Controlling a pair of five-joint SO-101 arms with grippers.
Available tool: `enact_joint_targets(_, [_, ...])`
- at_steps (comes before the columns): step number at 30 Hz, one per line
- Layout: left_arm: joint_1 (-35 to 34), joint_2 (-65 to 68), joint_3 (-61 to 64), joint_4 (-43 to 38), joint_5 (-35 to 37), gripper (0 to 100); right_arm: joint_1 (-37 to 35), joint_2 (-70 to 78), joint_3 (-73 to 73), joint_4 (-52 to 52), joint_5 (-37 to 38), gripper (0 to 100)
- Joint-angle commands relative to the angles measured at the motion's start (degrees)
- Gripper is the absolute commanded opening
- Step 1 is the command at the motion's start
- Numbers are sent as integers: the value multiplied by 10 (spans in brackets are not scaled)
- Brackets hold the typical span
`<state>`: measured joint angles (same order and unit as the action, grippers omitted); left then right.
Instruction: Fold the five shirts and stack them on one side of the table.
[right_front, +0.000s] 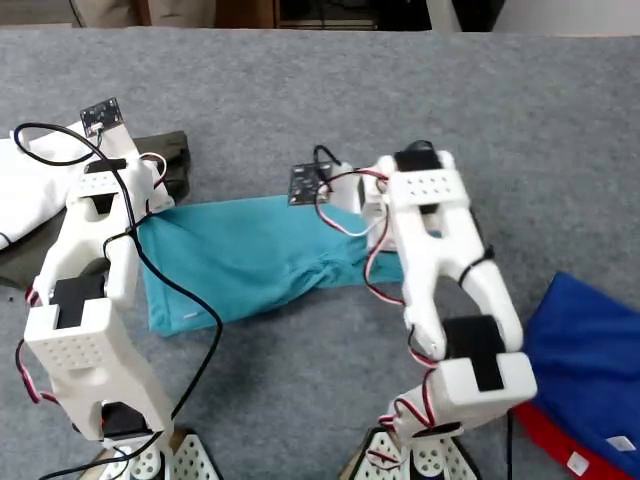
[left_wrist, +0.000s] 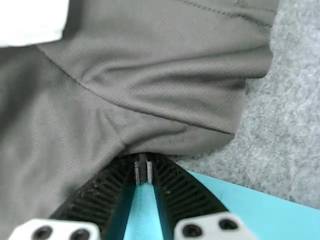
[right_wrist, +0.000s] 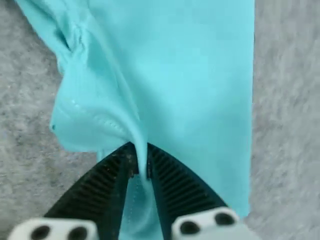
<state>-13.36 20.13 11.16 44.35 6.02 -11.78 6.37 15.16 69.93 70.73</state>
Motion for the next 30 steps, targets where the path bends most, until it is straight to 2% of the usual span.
enact_joint_targets(1, [-17, -25, -2, -11, 1, 18, -27, 8, -37, 2, 14, 9])
enact_joint_targets(4, [-17, -25, -2, -11, 1, 18, -26, 12, -40, -7, 15, 59])
enact_joint_targets(8, [-15, -25, -2, -11, 1, 18, -7, -4, -38, -45, 14, 240])
enact_joint_targets(11, [-15, -25, -2, -11, 1, 18, 4, -31, -38, -51, 11, 263])
enact_joint_targets(15, [-15, -25, -2, -11, 1, 18, 26, -85, -35, -25, 11, 205])
enact_joint_targets(20, [-15, -25, -2, -11, 1, 18, 49, -169, 7, 63, 11, 2])
enact_joint_targets(23, [-15, -25, -2, -11, 1, 18, 48, -217, 98, 62, 13, 2])
enact_joint_targets(27, [-15, -25, -2, -11, 1, 18, 33, -257, 248, -25, 2, 4])
enact_joint_targets(30, [-15, -25, -2, -11, 1, 18, 16, -260, 306, -73, -30, 4])
